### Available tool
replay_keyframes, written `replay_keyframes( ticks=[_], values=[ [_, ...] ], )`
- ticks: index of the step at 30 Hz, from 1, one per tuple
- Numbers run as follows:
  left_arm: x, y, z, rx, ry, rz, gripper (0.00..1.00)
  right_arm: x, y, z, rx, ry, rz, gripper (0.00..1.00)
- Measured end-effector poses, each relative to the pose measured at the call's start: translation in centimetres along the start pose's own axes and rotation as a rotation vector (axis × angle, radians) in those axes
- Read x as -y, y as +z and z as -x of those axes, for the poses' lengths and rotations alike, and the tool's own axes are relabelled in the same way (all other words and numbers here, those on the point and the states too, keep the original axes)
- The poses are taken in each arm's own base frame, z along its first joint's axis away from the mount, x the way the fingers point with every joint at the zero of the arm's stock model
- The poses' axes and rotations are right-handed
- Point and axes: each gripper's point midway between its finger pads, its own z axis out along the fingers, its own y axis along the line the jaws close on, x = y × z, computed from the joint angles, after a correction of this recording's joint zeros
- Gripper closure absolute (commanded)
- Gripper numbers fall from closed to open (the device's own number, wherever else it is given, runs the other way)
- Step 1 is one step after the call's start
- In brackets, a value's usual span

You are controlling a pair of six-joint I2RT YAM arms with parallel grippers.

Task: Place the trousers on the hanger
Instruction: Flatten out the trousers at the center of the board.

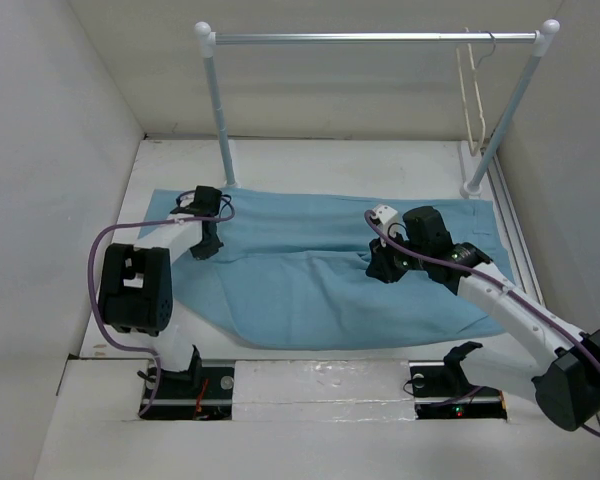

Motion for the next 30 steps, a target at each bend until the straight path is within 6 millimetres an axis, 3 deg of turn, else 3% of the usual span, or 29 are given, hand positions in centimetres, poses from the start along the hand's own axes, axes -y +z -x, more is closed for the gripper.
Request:
replay_keyframes(
  ticks=[3, 6, 9, 10, 14, 18, 26, 30],
  values=[
    [-0.6, -0.9, 0.3, 0.016, -0.017, 0.016, 1.0, 0.0, 0.0, -0.1, -0.002, -0.002, 0.0, 0.73],
    [-1.5, -3.0, 1.1, 0.057, -0.054, 0.017, 1.0, 0.0, -0.1, -0.5, -0.021, 0.0, 0.0, 0.64],
    [-2.2, -6.1, 2.3, 0.124, -0.101, -0.012, 1.0, 0.2, -0.2, -1.3, -0.051, 0.015, -0.008, 0.52],
    [-2.5, -7.4, 2.8, 0.15, -0.116, -0.028, 1.0, 0.5, -0.3, -1.5, -0.059, 0.026, -0.014, 0.4],
    [-2.9, -12.6, 5.3, 0.263, -0.172, -0.116, 1.0, 3.4, -1.4, -2.1, -0.049, 0.142, -0.071, 0.32],
    [-3.3, -17.1, 7.0, 0.376, -0.202, -0.218, 1.0, 7.9, -3.1, -4.2, -0.015, 0.375, -0.182, 0.38],
    [-3.9, -22.2, 6.1, 0.485, -0.182, -0.393, 1.0, 16.4, -11.6, -10.3, 0.126, 0.87, -0.642, 0.43],
    [-4.1, -24.2, 5.8, 0.53, -0.179, -0.462, 1.0, 19.9, -16.8, -16.2, 0.08, 1.158, -0.896, 0.45]
  ],
)
